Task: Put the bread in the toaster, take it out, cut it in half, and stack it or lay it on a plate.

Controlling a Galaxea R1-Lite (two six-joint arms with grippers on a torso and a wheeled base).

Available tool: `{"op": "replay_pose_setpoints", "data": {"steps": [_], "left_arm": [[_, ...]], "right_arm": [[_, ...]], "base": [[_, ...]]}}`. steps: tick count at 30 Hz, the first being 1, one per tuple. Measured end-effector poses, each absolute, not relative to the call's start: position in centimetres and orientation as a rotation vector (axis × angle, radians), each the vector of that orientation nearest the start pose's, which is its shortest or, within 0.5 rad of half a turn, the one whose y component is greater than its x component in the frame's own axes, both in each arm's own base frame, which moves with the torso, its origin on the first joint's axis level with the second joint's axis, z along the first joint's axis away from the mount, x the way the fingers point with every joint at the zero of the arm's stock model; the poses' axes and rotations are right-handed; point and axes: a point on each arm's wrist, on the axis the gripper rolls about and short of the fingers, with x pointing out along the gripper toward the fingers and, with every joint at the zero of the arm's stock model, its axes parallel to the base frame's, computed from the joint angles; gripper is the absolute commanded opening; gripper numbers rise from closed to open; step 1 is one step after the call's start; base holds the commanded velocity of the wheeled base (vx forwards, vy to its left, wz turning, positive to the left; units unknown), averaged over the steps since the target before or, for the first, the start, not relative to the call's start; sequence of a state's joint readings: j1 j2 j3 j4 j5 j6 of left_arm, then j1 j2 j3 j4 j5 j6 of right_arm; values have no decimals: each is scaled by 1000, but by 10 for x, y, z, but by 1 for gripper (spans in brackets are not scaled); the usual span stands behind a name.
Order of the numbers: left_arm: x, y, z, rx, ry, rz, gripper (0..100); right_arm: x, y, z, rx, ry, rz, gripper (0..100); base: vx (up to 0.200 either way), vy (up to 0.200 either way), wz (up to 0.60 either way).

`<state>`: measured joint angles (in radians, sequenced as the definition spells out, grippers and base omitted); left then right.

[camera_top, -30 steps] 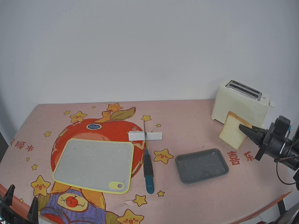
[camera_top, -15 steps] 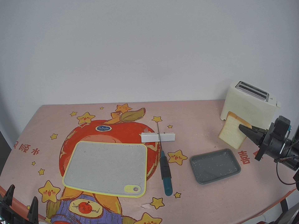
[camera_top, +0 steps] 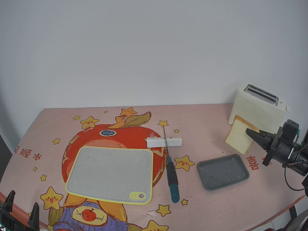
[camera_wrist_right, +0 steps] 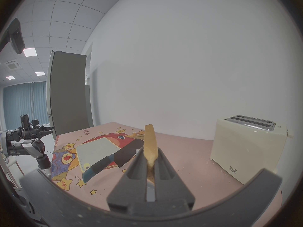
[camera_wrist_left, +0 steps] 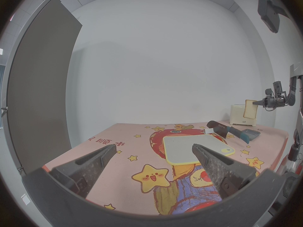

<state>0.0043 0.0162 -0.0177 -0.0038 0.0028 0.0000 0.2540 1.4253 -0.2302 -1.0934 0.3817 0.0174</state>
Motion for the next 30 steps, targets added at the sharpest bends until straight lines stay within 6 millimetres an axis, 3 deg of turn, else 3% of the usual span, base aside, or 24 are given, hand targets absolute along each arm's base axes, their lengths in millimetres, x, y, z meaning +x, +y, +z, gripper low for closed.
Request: {"op": "replay_pose_setpoints", "data": {"steps": [9, 15, 27, 30], "left_arm": [[-23, 0, 81, 0, -6, 7, 100], [-23, 0, 81, 0, -6, 7, 100], [-23, 0, 81, 0, -6, 7, 100], [-23, 0, 81, 0, -6, 9, 100]], "right_arm": [[182, 56, 150, 18, 114, 635, 0], [182, 56, 150, 17, 114, 635, 0], [182, 56, 150, 17, 116, 634, 0], [182, 56, 150, 17, 115, 635, 0]], "base": [[0, 0, 0], [0, 200, 0], [0, 0, 0], [0, 200, 0]]}}
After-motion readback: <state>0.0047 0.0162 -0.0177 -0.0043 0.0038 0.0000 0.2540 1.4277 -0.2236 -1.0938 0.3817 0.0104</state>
